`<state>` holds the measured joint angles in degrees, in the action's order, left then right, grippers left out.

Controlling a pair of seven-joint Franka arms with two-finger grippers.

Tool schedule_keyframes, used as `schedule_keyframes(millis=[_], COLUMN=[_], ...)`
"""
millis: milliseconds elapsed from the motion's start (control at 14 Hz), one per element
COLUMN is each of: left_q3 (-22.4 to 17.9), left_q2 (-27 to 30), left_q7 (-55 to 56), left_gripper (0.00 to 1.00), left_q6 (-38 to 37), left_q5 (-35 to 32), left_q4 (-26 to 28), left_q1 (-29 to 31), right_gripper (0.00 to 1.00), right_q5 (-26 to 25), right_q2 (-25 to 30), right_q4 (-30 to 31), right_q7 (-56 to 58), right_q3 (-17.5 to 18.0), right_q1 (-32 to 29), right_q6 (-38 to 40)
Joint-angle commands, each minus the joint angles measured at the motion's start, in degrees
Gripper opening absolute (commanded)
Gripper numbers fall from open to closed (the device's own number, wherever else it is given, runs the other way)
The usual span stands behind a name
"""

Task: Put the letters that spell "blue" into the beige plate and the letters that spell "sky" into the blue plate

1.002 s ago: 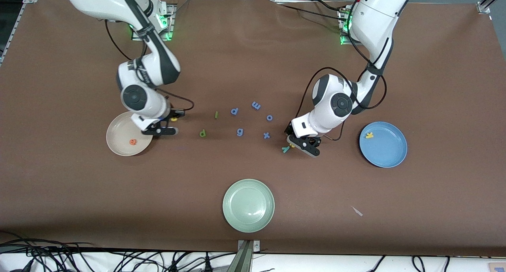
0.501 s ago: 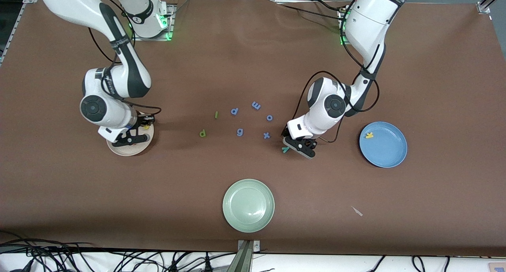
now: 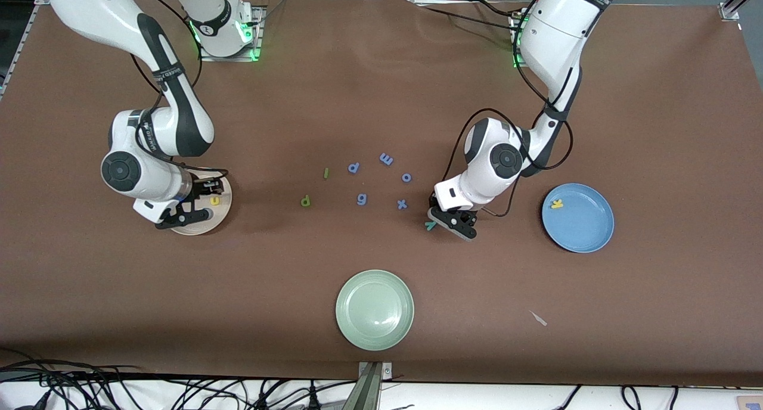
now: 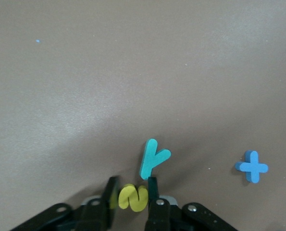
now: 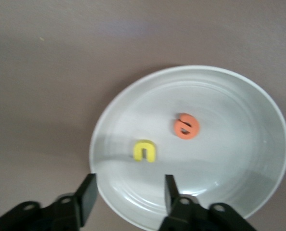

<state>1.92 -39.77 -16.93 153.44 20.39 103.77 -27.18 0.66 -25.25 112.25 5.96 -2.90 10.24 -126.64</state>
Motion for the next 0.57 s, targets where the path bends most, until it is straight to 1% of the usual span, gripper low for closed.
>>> schedule_keyframes(millis=[0, 143, 358, 429, 501], left_q3=[-1.13, -1.39, -1.31, -1.22, -1.13], left_q2=[-0.31, 2.66, 9.16, 10.84, 11.81], left_q7=[-2.31, -5.37, -11.34, -14.67, -18.45], left_gripper=[0.20, 0.21, 0.21, 0.21, 0.22], left_q6=[0.11, -1.90, -12.43, -14.81, -15.53], left_q5=[1.06, 0.97, 0.88, 0.80, 0.79], left_q4=[-0.41, 1.08, 3.89, 5.03, 6.09], left_q1=[-0.33, 2.47, 9.23, 12.38, 15.46], right_gripper=[1.00, 1.00, 1.00, 1.00, 1.00], right_q5=[0.58, 0.58, 0.58, 0.66, 0.66], right_q2=[-0.41, -0.41, -0.41, -0.50, -0.50], right_q4=[-1.77, -1.77, -1.77, -1.43, -0.90], right_q7=[-7.16, -15.76, -26.40, -29.49, -33.08], right_q3=[2.71, 6.05, 11.41, 12.21, 12.48], right_q1=[1.45, 1.80, 2.06, 2.94, 4.25], right_q6=[1.14, 1.05, 0.43, -0.44, -1.93])
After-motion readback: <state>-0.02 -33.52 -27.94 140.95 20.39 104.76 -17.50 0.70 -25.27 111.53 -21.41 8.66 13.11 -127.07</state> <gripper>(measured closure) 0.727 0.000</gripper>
